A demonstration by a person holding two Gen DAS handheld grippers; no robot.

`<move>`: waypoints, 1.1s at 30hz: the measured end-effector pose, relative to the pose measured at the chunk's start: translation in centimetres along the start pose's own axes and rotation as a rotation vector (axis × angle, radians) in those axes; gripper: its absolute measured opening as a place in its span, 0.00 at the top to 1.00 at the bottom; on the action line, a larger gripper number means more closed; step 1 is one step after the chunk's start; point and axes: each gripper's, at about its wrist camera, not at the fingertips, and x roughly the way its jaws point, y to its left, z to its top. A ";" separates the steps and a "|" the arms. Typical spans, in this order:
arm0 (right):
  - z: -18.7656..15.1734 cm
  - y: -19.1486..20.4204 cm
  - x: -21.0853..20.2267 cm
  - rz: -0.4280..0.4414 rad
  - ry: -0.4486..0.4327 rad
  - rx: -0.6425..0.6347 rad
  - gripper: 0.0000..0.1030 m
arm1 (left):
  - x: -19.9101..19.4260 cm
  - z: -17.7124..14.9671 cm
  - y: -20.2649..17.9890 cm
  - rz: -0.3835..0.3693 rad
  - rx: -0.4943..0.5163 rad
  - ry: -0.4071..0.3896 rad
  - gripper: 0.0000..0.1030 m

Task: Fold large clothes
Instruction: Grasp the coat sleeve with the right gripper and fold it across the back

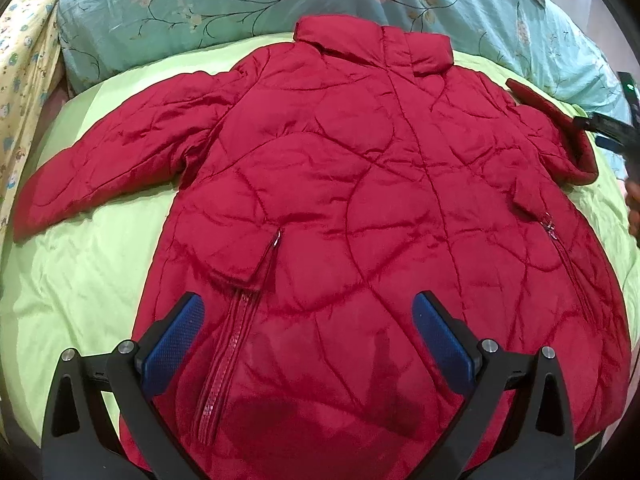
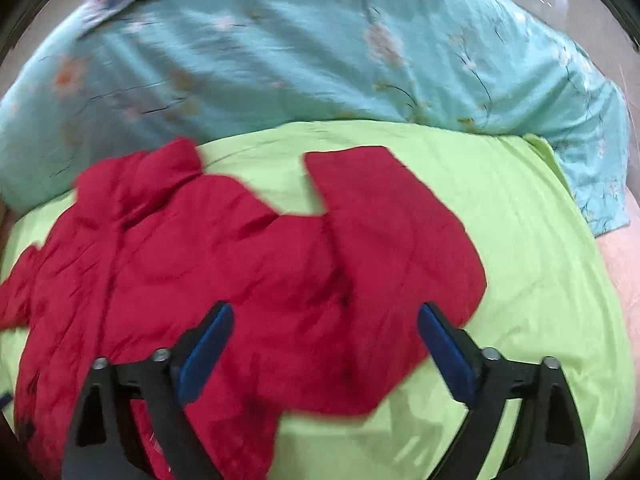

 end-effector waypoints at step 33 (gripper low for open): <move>-5.5 17.8 -3.7 0.541 -0.004 -0.237 0.86 | 1.4 -0.4 4.9 -0.162 -0.181 0.047 0.00</move>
